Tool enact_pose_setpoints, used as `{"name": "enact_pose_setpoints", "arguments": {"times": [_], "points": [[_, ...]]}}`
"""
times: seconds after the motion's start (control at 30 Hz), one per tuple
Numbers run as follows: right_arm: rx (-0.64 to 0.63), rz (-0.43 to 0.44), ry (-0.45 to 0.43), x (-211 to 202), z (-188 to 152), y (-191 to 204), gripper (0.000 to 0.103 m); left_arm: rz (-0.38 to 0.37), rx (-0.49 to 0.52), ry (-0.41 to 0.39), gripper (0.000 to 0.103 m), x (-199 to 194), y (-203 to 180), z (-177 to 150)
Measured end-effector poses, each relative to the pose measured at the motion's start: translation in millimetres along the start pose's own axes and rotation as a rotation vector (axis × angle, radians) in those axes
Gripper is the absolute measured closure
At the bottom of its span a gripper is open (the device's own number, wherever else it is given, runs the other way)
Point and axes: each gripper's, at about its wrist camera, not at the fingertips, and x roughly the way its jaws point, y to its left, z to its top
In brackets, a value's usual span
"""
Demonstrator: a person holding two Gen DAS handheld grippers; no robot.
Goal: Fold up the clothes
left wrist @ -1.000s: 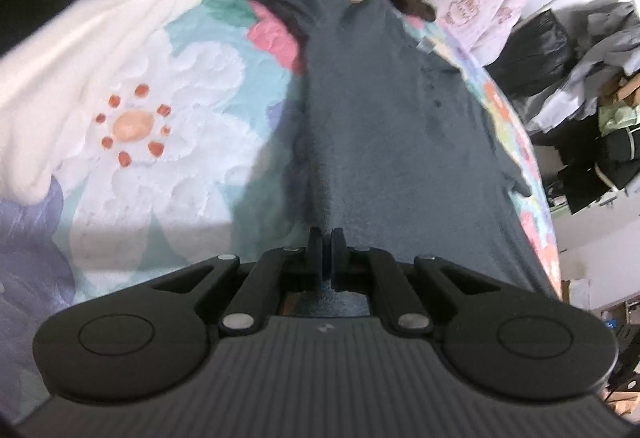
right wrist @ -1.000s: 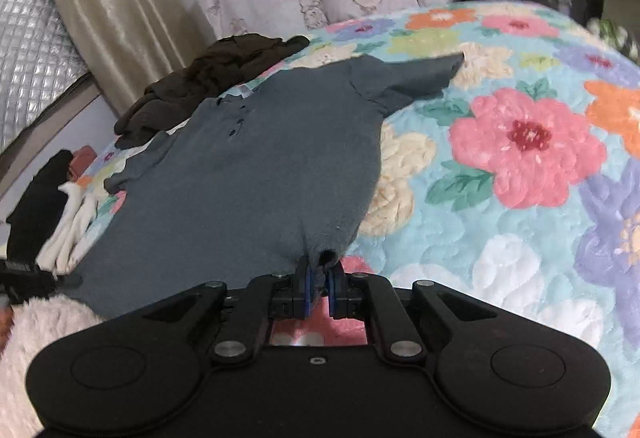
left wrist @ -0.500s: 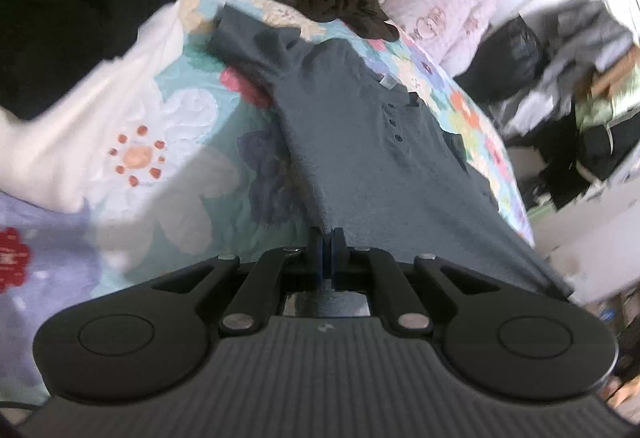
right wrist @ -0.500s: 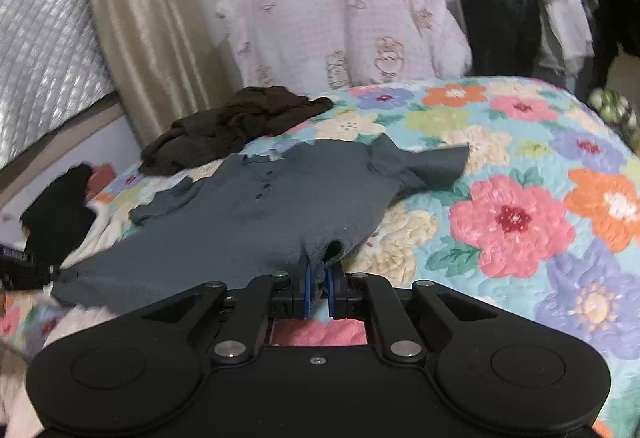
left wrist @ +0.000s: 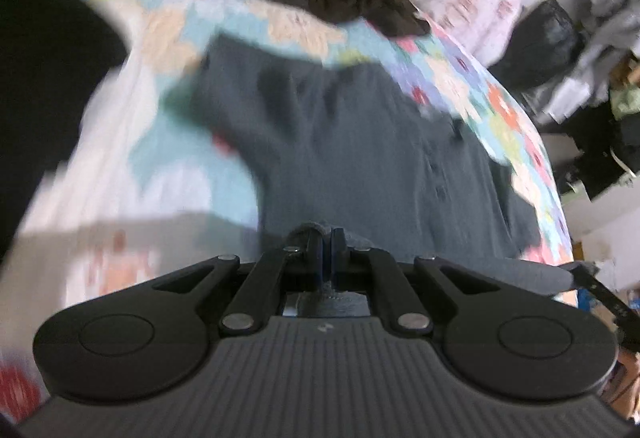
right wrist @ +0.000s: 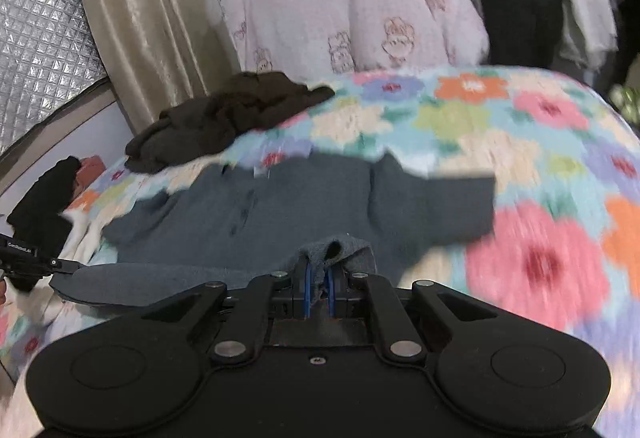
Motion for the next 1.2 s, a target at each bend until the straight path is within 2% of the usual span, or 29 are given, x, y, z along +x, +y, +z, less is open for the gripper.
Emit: {"name": "enact_pose_setpoints", "arguments": {"times": [0.17,0.27,0.33,0.37,0.4,0.43,0.47,0.53,0.6,0.77,0.9,0.97,1.07,1.13,1.2], "points": [[-0.031,-0.018,0.014,65,64,-4,0.093,0.039,-0.004,-0.015,0.1,45,-12,65],[-0.034,-0.036,0.043,105,92,-7,0.093,0.067,0.003,-0.021,0.1,71,-17,92],[-0.031,-0.043,0.063,131,107,-11,0.092,0.1,-0.008,-0.063,0.096,86,-14,105],[-0.025,-0.041,0.056,142,112,-14,0.089,0.128,-0.027,-0.104,0.089,91,-10,111],[-0.012,-0.04,0.037,152,115,-17,0.088,0.152,-0.046,-0.144,0.071,93,-5,114],[-0.002,-0.045,0.024,159,116,-21,0.073,0.174,-0.066,-0.184,0.062,92,1,115],[0.006,-0.061,0.021,159,114,-22,0.051,0.189,-0.087,-0.222,0.054,90,6,115],[0.021,-0.094,0.016,158,110,-24,0.049,0.135,-0.103,-0.249,0.054,83,13,106],[0.037,-0.123,0.011,156,105,-26,0.049,0.081,-0.072,-0.225,0.052,80,13,92],[0.0,-0.07,-0.007,119,68,-15,0.049,0.093,0.148,-0.102,0.052,87,-13,54],[-0.072,0.0,0.083,136,51,2,0.049,0.063,0.275,0.011,0.052,112,-41,37],[-0.109,0.033,0.129,145,44,10,0.049,0.067,0.267,0.046,0.052,130,-48,42],[-0.165,0.015,0.21,183,49,26,0.049,0.133,0.251,0.044,0.052,154,-54,58],[-0.165,0.011,0.247,207,53,33,0.049,0.145,0.215,0.021,0.052,161,-55,71],[-0.17,-0.01,0.252,226,57,38,0.049,0.168,0.171,-0.041,0.052,160,-52,80]]}}
